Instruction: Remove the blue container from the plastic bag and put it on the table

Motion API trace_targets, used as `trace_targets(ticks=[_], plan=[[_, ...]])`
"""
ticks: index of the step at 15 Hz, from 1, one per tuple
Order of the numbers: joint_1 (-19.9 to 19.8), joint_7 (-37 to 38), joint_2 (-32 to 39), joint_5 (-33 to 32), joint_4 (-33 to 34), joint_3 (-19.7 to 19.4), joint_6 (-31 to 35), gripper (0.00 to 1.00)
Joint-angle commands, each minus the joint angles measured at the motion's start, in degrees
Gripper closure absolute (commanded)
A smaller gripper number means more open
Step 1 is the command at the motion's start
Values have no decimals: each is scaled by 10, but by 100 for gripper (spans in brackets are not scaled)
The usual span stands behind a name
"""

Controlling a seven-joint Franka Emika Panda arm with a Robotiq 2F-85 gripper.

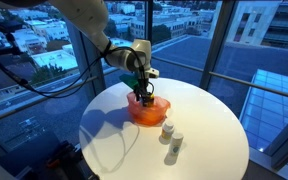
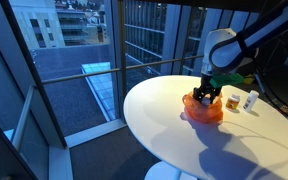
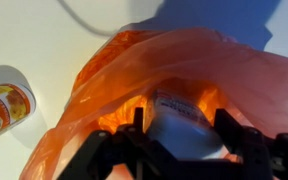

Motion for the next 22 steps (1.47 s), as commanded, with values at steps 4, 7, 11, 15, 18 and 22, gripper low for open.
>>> trace_targets(ticks=[4,7,11,15,18,22], plan=[[3,8,-13,-16,7,-5,-3,57],[-1,2,-36,-11,0,-2,-2,57],[-7,0,-74,-9,-6,-2,-1,57],[-21,-7,-113,-1,-11,-2,-9,57],[-30,-12,-146,-1,-34,0,-15,57],[-32,-5,-196,-6,-89,1,-9,57]])
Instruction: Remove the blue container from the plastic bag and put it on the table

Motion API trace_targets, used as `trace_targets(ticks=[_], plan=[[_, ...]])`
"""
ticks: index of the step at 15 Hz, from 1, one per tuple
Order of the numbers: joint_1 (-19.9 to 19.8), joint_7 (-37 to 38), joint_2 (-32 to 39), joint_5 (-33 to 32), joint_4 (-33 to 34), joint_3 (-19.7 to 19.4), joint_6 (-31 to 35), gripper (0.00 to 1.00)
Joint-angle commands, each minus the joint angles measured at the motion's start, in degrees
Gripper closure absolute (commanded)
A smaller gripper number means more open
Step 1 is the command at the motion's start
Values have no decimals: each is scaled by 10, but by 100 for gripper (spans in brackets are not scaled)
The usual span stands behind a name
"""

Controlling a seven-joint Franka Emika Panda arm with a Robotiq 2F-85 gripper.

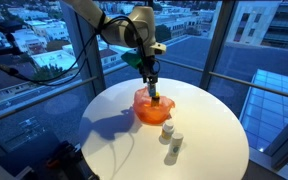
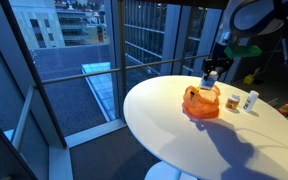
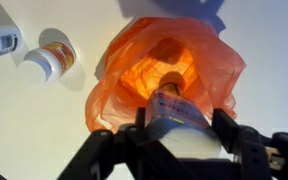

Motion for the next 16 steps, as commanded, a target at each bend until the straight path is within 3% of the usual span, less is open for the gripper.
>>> trace_targets(ticks=[1,10,16], plan=[[-6,-1,-64,-2,-69,7,0,57],[-10,-5,-160,15,-227,26,7,57],[-9,-16,-142,12,-272,39,28,57]])
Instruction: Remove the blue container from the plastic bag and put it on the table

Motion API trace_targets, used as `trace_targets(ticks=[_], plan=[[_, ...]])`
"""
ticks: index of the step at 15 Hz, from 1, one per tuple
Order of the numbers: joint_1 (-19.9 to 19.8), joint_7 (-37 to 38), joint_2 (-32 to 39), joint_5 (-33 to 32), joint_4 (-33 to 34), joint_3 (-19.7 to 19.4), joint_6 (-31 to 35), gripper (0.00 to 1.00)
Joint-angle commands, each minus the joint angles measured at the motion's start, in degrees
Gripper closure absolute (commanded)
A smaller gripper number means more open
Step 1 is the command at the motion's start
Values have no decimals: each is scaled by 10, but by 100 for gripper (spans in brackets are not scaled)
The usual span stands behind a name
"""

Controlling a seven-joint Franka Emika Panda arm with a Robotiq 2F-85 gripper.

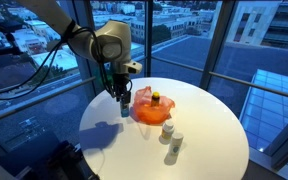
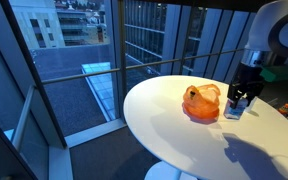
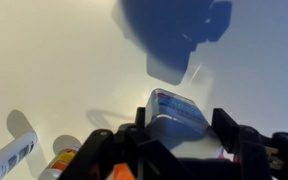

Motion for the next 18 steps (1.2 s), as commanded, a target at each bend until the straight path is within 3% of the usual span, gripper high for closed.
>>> trace_targets(ticks=[1,13,14,15,18], plan=[[-8,-18,5,5,-23,12,23,57],[-15,-68,101,10,-20,11,96,57],[-15,-71,104,10,-19,11,97,53],[-15,-73,100,11,-20,12,96,8],[-18,-102,91,33,-17,22,75,0]])
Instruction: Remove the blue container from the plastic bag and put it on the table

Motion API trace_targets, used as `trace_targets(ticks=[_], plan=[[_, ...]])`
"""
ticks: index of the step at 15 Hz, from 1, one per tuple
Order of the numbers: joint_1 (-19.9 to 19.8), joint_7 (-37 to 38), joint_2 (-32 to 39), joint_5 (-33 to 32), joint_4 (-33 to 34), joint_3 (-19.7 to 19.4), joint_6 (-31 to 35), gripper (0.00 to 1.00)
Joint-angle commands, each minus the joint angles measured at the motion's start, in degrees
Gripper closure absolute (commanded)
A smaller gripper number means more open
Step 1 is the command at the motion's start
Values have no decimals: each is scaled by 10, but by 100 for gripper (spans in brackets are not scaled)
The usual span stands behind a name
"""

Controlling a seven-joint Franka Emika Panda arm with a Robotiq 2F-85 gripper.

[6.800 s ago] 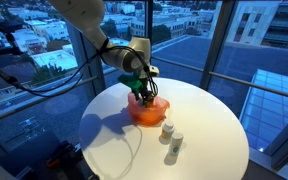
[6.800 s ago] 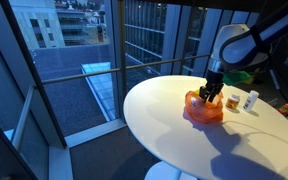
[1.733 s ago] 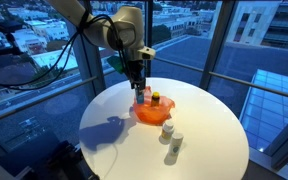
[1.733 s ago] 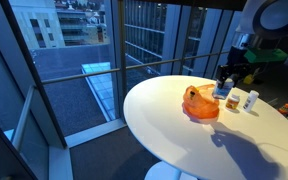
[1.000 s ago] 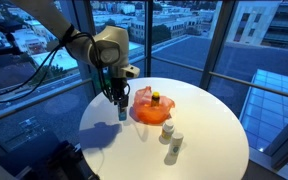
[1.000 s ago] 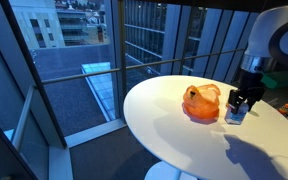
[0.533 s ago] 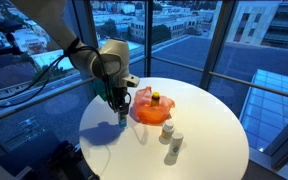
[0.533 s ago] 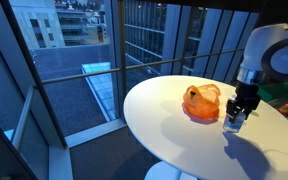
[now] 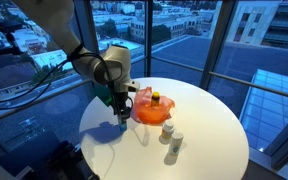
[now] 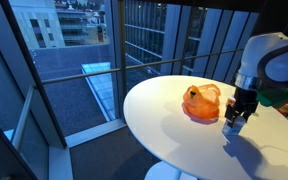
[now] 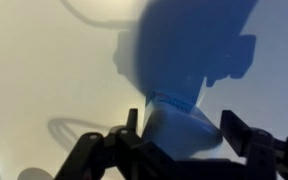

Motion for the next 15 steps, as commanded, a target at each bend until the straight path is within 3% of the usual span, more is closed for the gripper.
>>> trace_targets(ticks=[1,5,8,13,14,15], plan=[[-10,-52,-8,41,8,18,-26,0],[-20,-110,-26,93,-36,27,-9,0],[-32,-128,-68,124,-111,19,19,0],[-46,-132,-209,114,-237,-1,89,0],[-48,-130,-186,109,-179,-6,71,0],[-50,-123,-216,102,-190,-9,73,0]])
